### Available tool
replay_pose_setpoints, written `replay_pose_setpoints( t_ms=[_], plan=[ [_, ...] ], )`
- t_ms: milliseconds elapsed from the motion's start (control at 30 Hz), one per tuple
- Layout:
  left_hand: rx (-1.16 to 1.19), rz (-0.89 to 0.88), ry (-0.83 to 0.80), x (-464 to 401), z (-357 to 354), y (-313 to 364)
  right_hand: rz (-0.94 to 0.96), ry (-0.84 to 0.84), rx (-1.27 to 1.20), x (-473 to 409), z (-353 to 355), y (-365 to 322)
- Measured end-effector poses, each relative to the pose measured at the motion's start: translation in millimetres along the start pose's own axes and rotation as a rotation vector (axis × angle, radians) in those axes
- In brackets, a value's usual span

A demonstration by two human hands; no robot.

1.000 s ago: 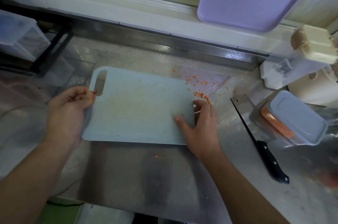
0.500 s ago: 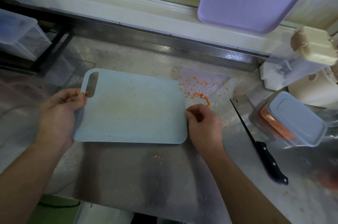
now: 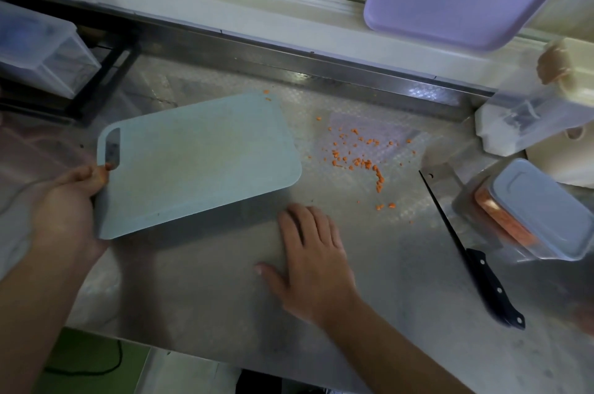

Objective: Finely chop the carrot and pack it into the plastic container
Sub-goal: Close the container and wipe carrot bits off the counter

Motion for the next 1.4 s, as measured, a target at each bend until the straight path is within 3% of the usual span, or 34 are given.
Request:
replay_pose_setpoints(
  t_ms=[200,300,433,567,667,733,833,933,1100,1200,1400],
  plan=[
    [0.135,-0.006,0.015,-0.8,1.5,-1.8,-0.159,0.316,0.058,-35.8,5.3,55.6],
    [-0.067,0.063,0.013,2.4,-12.1,-2.7,-0.213,0.343,-0.005,-60.4,8.6,72.6],
    [-0.194,0.015,0.023,7.4,-25.8,2.9,-0.370,0.350,-0.255,-77.8,17.9,73.1],
    [-0.537,-0.204,0.103,5.1,-21.4,12.0,-0.420,0.268,-0.411,-88.1,29.1,53.2],
    [-0.880,-0.336,0.154,-4.7,-17.0,14.3,-0.443,0.310,-0.447,-88.5,29.4,51.2],
    [-1.075,-0.340,0.143,-9.3,-17.8,13.3,-0.436,0.343,-0.352,-88.8,23.9,54.1],
    [-1.185,-0.454,0.154,3.3,-35.8,8.5,-0.224,0.227,-0.139,-88.3,7.2,50.7],
    [-1.080,-0.673,-0.030,35.5,-79.6,-1.6,-0.096,0.050,-0.042,-80.0,-6.0,47.0],
    [-0.896,-0.794,-0.416,61.3,-172.6,-26.8,-0.165,0.299,-0.308,-75.5,18.1,81.1],
    [-0.904,-0.843,-0.535,72.6,-229.2,-34.1,-0.349,0.357,-0.249,-89.5,44.8,118.1],
    [-1.217,-0.907,-0.629,74.6,-312.1,-68.3,-0.596,0.055,0.001,-129.6,35.8,187.1]
  ],
)
Point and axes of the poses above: each hand's wrist, its own x-axis away from the middle knuckle, its own z-axis out of the back of the hand, y = z × x, the point moved 1 cm from there along -x, towards the middle knuckle, and after that the axes turned 4 degrees about y, right-handed, at the moved point
